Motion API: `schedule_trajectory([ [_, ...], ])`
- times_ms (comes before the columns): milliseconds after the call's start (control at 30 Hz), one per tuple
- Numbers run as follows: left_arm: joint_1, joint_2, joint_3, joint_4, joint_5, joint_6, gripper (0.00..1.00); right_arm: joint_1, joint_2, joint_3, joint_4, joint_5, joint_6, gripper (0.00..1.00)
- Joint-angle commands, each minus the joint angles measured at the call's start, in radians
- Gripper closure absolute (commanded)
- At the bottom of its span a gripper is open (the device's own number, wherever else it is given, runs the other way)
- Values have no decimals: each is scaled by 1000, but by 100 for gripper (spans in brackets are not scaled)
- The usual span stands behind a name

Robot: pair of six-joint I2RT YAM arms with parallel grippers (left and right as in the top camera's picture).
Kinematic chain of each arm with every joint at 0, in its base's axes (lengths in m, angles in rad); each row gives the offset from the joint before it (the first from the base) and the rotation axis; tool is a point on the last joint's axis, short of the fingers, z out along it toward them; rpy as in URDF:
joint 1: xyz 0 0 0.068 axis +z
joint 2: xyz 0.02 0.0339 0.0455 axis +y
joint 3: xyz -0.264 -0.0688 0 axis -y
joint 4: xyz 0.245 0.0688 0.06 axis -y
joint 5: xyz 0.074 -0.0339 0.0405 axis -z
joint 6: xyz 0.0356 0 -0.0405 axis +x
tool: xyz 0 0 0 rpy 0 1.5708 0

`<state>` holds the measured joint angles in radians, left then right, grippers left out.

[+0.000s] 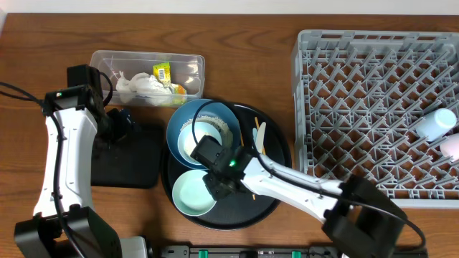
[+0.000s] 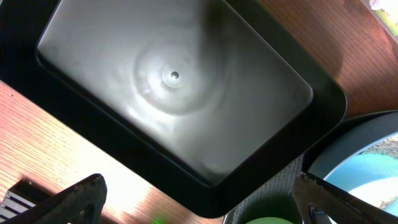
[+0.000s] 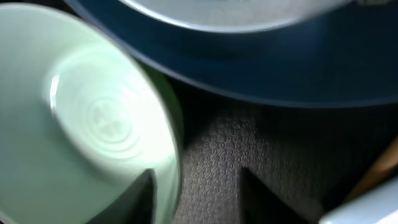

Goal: Sort waste into correct bins and load items into the dishwasher rack
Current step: 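Move the right gripper to the mint bowl and grasp its rim, then carry the mint bowl to the rack's far right corner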

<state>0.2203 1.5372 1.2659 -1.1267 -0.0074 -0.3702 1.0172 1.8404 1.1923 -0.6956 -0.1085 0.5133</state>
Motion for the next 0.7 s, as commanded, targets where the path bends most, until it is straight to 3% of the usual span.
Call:
schedule_trajectory([
  [0,3,-13,-6,-5,-16,-10,3,5,6,-9,2,0,24,73],
  [233,3,-13,-6,-5,-16,-10,3,5,6,-9,4,-5,24,98],
  [500,3,-13,-6,-5,-16,-9,3,1,-3,4,-11,-5,23,99],
  [667,3,-13,-6,-5,-16,-10,3,-33,-73,56,-80,18,-50,99],
])
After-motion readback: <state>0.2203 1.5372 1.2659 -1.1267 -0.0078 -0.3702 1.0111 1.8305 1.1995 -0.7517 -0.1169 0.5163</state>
